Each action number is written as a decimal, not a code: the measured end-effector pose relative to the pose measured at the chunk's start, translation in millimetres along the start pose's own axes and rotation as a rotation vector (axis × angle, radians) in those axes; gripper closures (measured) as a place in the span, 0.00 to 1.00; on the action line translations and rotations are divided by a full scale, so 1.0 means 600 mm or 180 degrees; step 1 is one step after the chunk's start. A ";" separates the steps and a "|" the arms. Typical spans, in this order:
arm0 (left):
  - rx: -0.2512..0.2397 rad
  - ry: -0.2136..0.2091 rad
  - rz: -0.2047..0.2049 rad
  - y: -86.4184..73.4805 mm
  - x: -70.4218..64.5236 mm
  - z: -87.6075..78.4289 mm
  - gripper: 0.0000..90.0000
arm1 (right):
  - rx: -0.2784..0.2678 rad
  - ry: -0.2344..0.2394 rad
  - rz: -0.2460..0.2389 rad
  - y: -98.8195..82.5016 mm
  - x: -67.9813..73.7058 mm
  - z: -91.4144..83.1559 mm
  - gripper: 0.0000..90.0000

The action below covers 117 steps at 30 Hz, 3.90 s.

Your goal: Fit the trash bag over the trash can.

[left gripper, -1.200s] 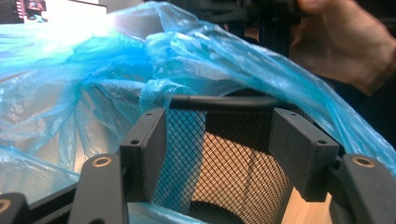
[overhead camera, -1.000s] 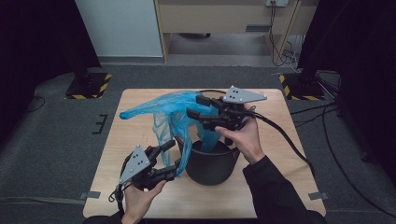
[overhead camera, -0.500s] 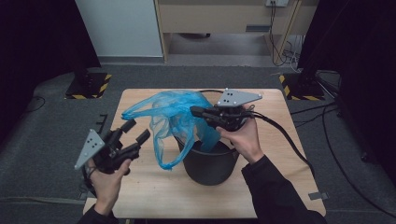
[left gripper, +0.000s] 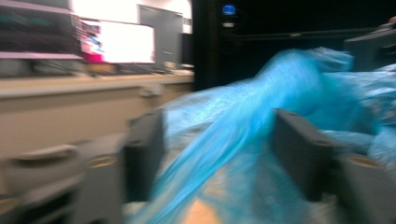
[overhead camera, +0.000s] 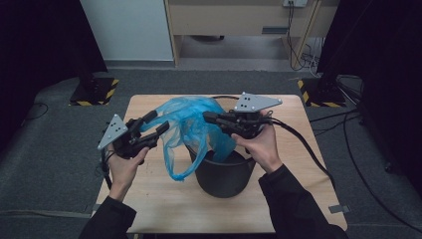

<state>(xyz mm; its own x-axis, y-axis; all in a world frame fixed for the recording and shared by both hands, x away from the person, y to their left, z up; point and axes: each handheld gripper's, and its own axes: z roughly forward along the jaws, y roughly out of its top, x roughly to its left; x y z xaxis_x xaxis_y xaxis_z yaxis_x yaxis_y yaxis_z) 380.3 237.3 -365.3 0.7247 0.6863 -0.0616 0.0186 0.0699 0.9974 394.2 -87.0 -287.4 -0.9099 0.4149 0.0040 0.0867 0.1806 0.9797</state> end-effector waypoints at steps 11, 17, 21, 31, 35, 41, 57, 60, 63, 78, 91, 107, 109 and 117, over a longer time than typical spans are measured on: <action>0.0087 -0.0229 -0.0212 0.001 -0.037 -0.006 0.99 | -0.0281 -0.0087 0.0185 0.006 0.000 -0.011 0.69; 0.0077 -0.0425 -0.0276 -0.003 -0.065 -0.010 0.99 | -0.0575 -0.0460 0.0201 0.029 0.000 -0.047 0.48; -0.0008 -0.0492 -0.0324 -0.001 -0.082 -0.010 0.99 | -0.0611 -0.0635 0.0145 0.032 0.005 -0.071 0.45; -0.0086 -0.0564 -0.0250 0.008 -0.128 -0.012 0.99 | -0.0619 -0.0598 0.0307 0.002 0.045 -0.119 0.45; -0.0115 -0.0647 -0.0241 0.010 -0.149 -0.012 0.99 | -0.0607 -0.0583 0.0314 -0.015 0.065 -0.120 0.45; -0.0136 -0.0809 -0.0232 0.009 -0.186 0.001 0.99 | -0.0534 -0.0476 0.0313 -0.034 0.098 -0.109 0.45; -0.0286 -0.0627 -0.0181 0.020 -0.185 -0.016 1.00 | -0.0478 -0.0746 0.0431 -0.060 0.114 -0.059 0.59; -0.0329 -0.0601 -0.0176 0.027 -0.179 -0.020 1.00 | -0.0332 -0.0757 0.0373 -0.066 0.114 -0.053 0.77; -0.0401 -0.0547 -0.0181 0.036 -0.170 -0.026 1.00 | -0.0371 -0.0535 0.0341 -0.065 0.113 -0.050 0.94; -0.0424 -0.0236 -0.0204 0.050 -0.128 -0.046 0.99 | -0.0504 -0.0504 0.0128 -0.040 0.108 -0.113 1.00; -0.0296 -0.0056 -0.0215 0.053 -0.093 -0.006 0.94 | -0.0324 -0.0581 0.0405 -0.082 0.064 -0.203 1.00; -0.0237 -0.0312 0.0124 0.100 -0.124 0.063 0.99 | -0.0666 -0.0492 0.0259 -0.037 0.042 -0.154 0.45; -0.0211 -0.0327 0.0174 0.106 -0.125 0.071 0.99 | -0.0661 -0.0517 0.0183 -0.024 0.036 -0.142 0.42; -0.0213 -0.0402 0.0242 0.125 -0.132 0.094 0.98 | -0.0667 -0.0409 0.0059 0.028 0.015 -0.105 0.42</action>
<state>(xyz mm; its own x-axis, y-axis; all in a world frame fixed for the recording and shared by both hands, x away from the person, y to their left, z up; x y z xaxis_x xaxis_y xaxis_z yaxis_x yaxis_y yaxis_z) 363.1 147.7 -283.5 0.8032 0.5952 0.0233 -0.0823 0.0722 0.9940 361.9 -136.2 -258.1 -0.8486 0.5289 0.0101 0.0047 -0.0115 0.9999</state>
